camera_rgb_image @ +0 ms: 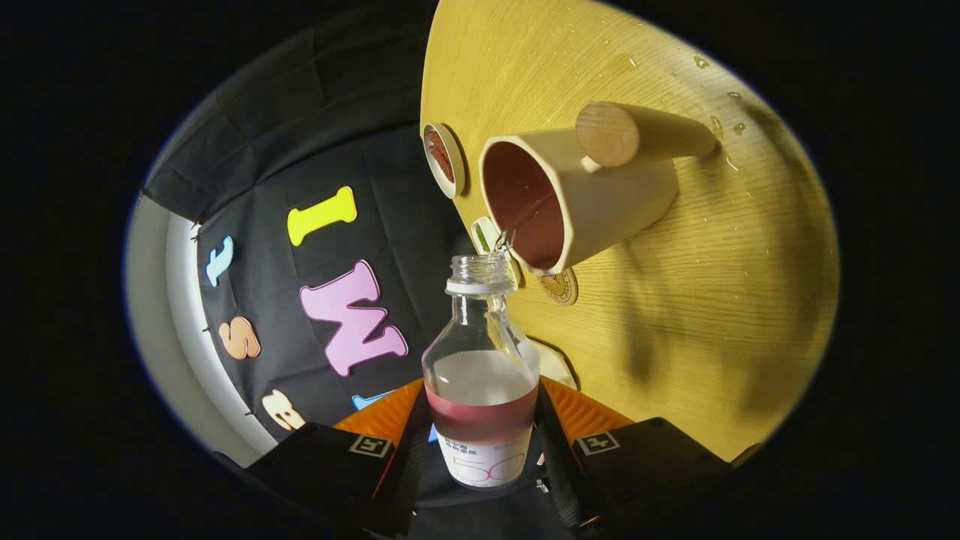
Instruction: Take the bottle from table, then pour the juice into the cup, finally place the bottle on the coaster
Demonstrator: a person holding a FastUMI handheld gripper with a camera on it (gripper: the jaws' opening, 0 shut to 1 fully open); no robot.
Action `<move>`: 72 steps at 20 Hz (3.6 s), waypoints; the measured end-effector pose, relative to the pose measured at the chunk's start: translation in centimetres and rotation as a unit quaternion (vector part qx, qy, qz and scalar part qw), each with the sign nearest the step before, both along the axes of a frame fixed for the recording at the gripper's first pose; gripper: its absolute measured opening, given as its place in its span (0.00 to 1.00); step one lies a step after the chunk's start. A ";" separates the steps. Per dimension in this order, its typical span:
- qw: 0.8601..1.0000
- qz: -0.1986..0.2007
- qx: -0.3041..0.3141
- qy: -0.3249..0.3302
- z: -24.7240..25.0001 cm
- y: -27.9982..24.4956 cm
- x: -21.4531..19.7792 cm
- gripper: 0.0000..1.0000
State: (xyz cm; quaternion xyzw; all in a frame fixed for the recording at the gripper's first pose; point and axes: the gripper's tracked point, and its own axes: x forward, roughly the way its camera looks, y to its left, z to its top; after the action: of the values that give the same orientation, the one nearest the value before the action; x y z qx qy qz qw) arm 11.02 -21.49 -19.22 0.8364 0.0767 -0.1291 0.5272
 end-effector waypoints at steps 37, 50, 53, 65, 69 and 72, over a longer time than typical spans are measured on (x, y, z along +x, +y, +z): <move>0.977 -0.143 0.155 -0.015 2.2 -3.9 -0.1 0.74; 0.968 -0.146 0.204 0.004 1.6 -4.5 0.8 0.74; 0.968 -0.142 0.205 0.009 1.3 -4.4 0.9 0.74; 0.970 -0.131 0.204 0.012 1.3 -4.2 1.1 0.74; 0.971 -0.129 0.203 0.012 1.4 -4.2 1.1 0.74; 0.970 -0.129 0.204 0.011 1.5 -4.4 1.0 0.74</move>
State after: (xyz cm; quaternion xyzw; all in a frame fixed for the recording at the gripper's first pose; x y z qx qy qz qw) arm 12.01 -25.85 -17.73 0.9276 -0.0008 -0.1870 0.3234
